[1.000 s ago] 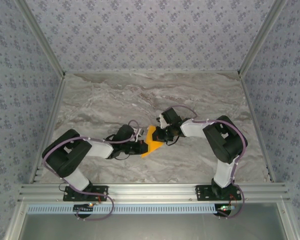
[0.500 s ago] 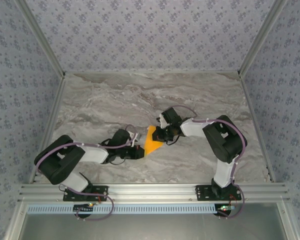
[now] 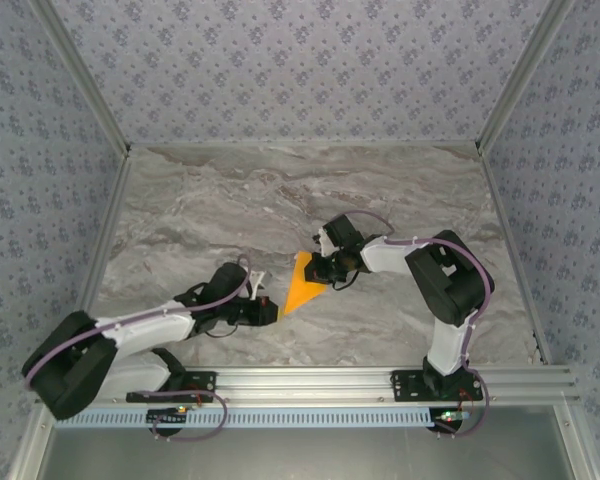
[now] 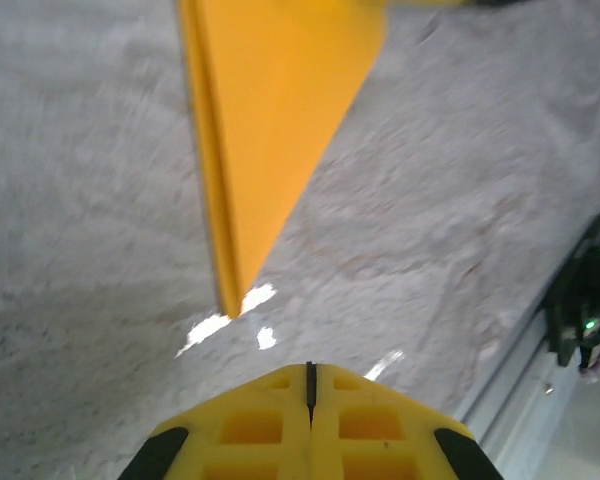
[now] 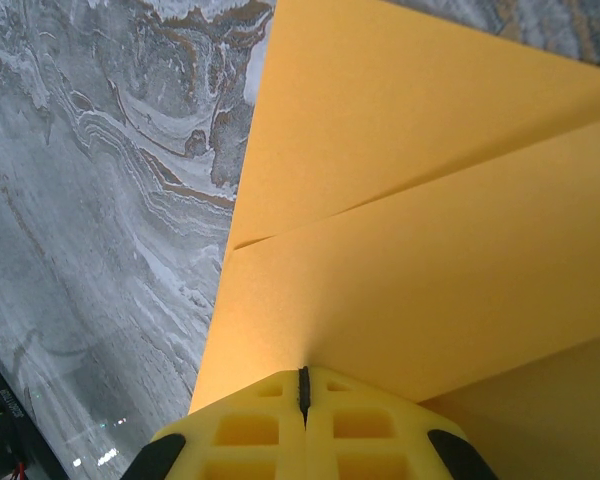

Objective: Fold a paper plane with a square sheet of paper (pick it up from the middle)
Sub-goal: Fourth fold the wing at the center of the table.

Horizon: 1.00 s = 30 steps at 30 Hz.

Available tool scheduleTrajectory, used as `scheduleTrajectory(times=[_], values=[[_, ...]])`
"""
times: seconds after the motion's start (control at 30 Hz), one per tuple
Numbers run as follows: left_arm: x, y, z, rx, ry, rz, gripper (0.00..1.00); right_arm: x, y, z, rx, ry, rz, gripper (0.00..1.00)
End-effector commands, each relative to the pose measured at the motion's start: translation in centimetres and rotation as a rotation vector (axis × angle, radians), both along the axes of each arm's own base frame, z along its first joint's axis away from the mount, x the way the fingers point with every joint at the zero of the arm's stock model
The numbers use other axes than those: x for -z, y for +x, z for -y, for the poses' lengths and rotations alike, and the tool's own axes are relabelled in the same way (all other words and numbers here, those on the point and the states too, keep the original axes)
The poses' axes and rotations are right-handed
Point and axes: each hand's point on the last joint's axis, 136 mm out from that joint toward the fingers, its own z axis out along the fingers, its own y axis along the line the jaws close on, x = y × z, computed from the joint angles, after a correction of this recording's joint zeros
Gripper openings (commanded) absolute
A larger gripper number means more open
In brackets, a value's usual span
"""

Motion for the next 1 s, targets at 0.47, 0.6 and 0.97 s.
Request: scheduleTrajectory(times=[0.47,0.6,0.97], values=[[0.5,4.9,4.0,-0.067,0.025,0.029,0.00,5.6,-2.5,4.4,0.061,-0.252,-0.122,0.04],[2.8,4.6,3.3,-0.081,0.088,-0.010,0.00,5.3,-2.5,4.1,0.050,-0.242,-0.114,0.04],[6.9,2.6,0.5,-0.128,0.198,-0.110,0.00,-1.3,-0.4,0.9,-0.048,-0.051,0.123,0.05]])
